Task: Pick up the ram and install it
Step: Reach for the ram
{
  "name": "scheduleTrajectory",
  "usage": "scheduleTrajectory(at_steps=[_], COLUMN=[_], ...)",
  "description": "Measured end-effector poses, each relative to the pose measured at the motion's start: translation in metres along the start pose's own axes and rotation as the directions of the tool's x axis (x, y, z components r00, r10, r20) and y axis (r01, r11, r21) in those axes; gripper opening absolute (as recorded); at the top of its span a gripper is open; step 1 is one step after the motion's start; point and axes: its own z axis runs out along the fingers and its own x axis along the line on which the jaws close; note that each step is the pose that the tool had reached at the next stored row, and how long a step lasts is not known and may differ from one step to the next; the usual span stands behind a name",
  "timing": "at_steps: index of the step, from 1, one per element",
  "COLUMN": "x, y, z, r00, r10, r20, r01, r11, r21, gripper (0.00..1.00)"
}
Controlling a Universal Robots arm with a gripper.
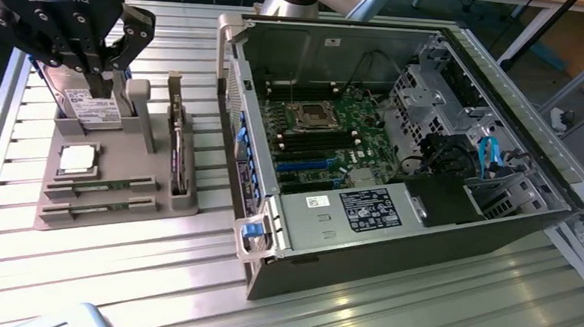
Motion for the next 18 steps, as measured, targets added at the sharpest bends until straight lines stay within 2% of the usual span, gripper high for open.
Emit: scheduleTrajectory(at_steps=[4, 18], x=[-0.002, -0.002], y=[-0.0228, -0.0234], z=[-0.0008, -0.0007], r00=[1.0, 1.0], r10=[0.0, 0.0], r20=[0.0002, 0.0004], r01=[0.0, 0.0], r11=[1.0, 1.0], r21=[0.0051, 0.0051], gripper=[0.1, 0.1])
